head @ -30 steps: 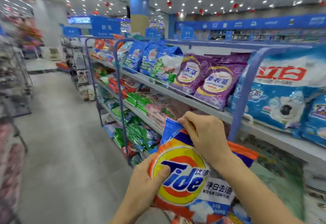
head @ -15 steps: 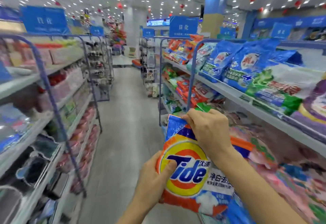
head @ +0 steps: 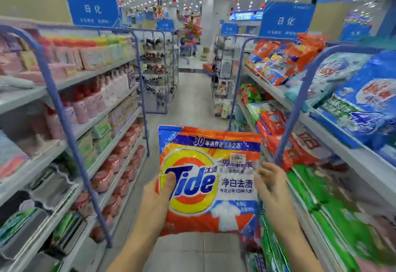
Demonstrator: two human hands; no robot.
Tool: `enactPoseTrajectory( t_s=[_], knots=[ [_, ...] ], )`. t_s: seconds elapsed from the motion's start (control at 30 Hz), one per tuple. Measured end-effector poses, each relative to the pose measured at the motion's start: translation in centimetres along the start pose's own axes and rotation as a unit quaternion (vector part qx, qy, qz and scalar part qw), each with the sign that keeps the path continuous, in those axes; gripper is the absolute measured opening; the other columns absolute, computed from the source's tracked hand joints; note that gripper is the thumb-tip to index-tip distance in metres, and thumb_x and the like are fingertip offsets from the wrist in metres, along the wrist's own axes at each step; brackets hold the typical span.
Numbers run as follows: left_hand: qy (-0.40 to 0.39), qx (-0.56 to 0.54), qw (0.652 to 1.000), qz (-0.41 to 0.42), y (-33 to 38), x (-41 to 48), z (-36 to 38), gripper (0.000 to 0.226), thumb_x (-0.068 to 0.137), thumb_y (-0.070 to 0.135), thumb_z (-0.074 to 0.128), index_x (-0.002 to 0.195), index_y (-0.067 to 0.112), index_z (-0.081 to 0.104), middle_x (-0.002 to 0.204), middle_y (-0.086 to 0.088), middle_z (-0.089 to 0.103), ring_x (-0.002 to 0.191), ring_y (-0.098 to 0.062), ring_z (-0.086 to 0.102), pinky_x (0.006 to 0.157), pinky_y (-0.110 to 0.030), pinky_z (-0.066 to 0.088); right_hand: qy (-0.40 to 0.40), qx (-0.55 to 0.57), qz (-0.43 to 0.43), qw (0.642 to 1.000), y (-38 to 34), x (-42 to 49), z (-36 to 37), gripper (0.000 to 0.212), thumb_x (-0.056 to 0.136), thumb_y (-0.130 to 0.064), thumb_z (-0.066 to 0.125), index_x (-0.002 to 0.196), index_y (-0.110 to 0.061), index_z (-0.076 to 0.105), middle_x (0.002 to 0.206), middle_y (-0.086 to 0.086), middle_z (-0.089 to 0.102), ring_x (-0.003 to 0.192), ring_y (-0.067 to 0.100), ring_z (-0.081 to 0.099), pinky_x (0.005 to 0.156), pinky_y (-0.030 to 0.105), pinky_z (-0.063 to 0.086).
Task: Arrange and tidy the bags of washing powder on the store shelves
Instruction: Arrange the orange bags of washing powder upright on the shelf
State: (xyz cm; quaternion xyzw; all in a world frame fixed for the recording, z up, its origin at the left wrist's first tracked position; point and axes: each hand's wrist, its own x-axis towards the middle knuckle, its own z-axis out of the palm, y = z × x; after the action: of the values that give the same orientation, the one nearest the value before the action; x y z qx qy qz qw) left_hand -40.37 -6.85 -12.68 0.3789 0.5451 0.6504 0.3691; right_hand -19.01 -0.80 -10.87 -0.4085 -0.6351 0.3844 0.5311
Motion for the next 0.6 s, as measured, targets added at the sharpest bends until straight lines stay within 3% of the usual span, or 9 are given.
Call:
enactPoseTrajectory(
  t_s=[0.07,0.1,0.23,0.33,0.5,0.6],
  knots=[
    [0.016,-0.014,1.0,-0.008,-0.7,3.9,0.6,0.048,0.071,0.058,0.052,0.096,0.02,0.067,0.083,0.001,0.076,0.072,-0.019,0.074,0.053,-0.02,0.055,-0.075,0.056,0.095,0.991,2.8,2.8,1.9,0.028,0.079,-0.052,0.053,0.101,-0.036,0.046,0.092,-0.036,0.061,0.091,-0.014,0.058,0.067,-0.001,0.04],
    [0.021,-0.021,0.999,-0.012,-1.2,5.8,0.9,0.05,0.069,0.062,0.052,0.096,0.022,0.068,0.085,0.001,0.076,0.073,-0.02,0.074,0.054,-0.021,0.056,-0.095,0.067,0.126,0.985,4.2,4.1,2.8,0.023,0.08,-0.047,0.052,0.1,-0.037,0.047,0.09,-0.04,0.06,0.089,-0.017,0.057,0.066,-0.003,0.039],
    [0.02,-0.035,0.999,-0.01,-3.0,14.6,1.6,0.053,0.066,0.065,0.055,0.094,0.023,0.071,0.087,-0.002,0.076,0.076,-0.022,0.074,0.055,-0.022,0.056,-0.081,0.058,0.124,0.987,8.9,11.4,5.9,0.042,0.073,-0.046,0.057,0.107,-0.021,0.062,0.092,-0.018,0.073,0.084,0.001,0.069,0.063,0.01,0.05],
    [-0.004,-0.036,0.999,-0.02,-3.9,22.3,1.9,0.053,0.067,0.069,0.054,0.094,0.027,0.071,0.09,-0.003,0.076,0.079,-0.025,0.074,0.057,-0.026,0.057,-0.046,0.057,0.102,0.992,10.9,17.8,8.5,0.041,0.074,-0.044,0.057,0.106,-0.018,0.064,0.094,-0.01,0.074,0.088,0.008,0.07,0.067,0.015,0.052],
    [-0.058,-0.027,0.996,-0.056,-3.4,36.0,3.5,0.065,0.061,0.073,0.053,0.101,0.024,0.067,0.09,-0.005,0.076,0.079,-0.028,0.073,0.069,-0.04,0.058,0.0,0.069,0.084,0.994,12.8,28.9,11.5,0.034,0.075,-0.038,0.058,0.105,-0.023,0.062,0.094,-0.017,0.073,0.085,0.005,0.07,0.063,0.013,0.051],
    [-0.093,-0.023,0.993,-0.068,-3.3,43.1,5.3,0.063,0.061,0.069,0.055,0.101,0.021,0.065,0.087,-0.005,0.076,0.076,-0.027,0.074,0.058,-0.033,0.058,0.021,0.072,0.076,0.994,14.5,35.2,12.5,0.034,0.077,-0.037,0.057,0.109,-0.025,0.061,0.098,-0.016,0.073,0.088,0.005,0.069,0.066,0.014,0.053]
  ],
)
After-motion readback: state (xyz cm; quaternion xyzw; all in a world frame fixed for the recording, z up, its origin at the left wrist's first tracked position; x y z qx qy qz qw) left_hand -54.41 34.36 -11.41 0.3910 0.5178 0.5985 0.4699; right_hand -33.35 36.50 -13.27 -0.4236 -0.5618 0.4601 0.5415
